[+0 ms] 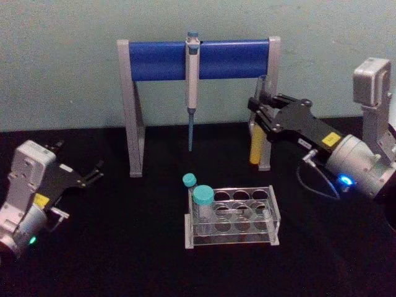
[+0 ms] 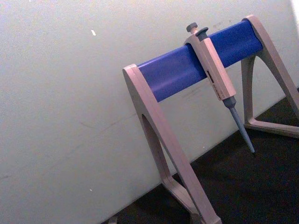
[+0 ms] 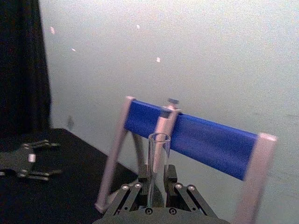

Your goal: Pick up the test tube from the test tube rack, shake it, then place it back into the test tube rack.

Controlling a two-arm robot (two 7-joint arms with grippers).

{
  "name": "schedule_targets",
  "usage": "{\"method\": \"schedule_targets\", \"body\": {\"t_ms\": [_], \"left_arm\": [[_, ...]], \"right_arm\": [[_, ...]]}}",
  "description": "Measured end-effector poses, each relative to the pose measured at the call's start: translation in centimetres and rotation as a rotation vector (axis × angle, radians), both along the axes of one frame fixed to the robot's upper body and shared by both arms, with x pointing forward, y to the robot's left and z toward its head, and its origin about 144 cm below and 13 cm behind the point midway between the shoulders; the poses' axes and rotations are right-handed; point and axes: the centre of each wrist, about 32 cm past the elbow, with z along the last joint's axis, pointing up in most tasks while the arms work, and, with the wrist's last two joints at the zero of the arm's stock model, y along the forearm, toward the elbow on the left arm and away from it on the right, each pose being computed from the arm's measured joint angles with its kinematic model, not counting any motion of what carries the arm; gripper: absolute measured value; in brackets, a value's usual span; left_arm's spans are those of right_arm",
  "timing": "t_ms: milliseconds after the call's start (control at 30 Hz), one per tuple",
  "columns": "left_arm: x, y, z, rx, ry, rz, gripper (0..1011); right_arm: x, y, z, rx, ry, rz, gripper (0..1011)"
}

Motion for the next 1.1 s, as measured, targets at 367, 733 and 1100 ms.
{"method": "schedule_targets", "body": {"t_ms": [367, 733, 1100], "left_arm": [[0.0, 0.0, 0.0, 0.000, 0.000, 0.000, 1001], [0.0, 0.0, 0.0, 0.000, 0.000, 0.000, 1001], [0.0, 0.0, 0.0, 0.000, 0.000, 0.000, 1001]], "right_arm": [[0.4, 0.5, -0.5, 0.058, 0.048, 0.197, 234], [-1.7, -2.5, 0.3, 0.036, 0.124, 0.237, 235], [-2.3, -3.4, 1.2, -0.019, 0.061, 0.075, 234]]}}
